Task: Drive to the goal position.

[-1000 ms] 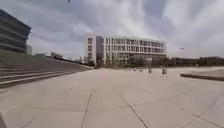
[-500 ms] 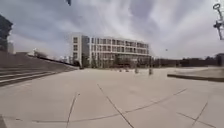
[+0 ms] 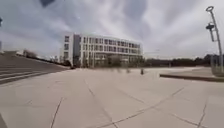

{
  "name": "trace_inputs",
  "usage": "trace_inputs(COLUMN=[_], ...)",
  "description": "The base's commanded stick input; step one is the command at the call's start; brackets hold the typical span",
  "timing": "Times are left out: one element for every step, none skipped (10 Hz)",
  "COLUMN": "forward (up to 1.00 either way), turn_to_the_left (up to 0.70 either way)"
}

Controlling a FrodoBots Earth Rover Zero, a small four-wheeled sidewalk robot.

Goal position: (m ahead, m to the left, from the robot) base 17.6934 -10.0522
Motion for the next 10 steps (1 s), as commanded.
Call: trace_inputs(forward=[0.50,0.50,0.50,0.50,0.50,0.50,0.50,0.50,0.50,0.50], turn_to_the_left=[0.00,0.00,0.00,0.00,0.00,0.00,0.00,0.00,0.00,0.00])
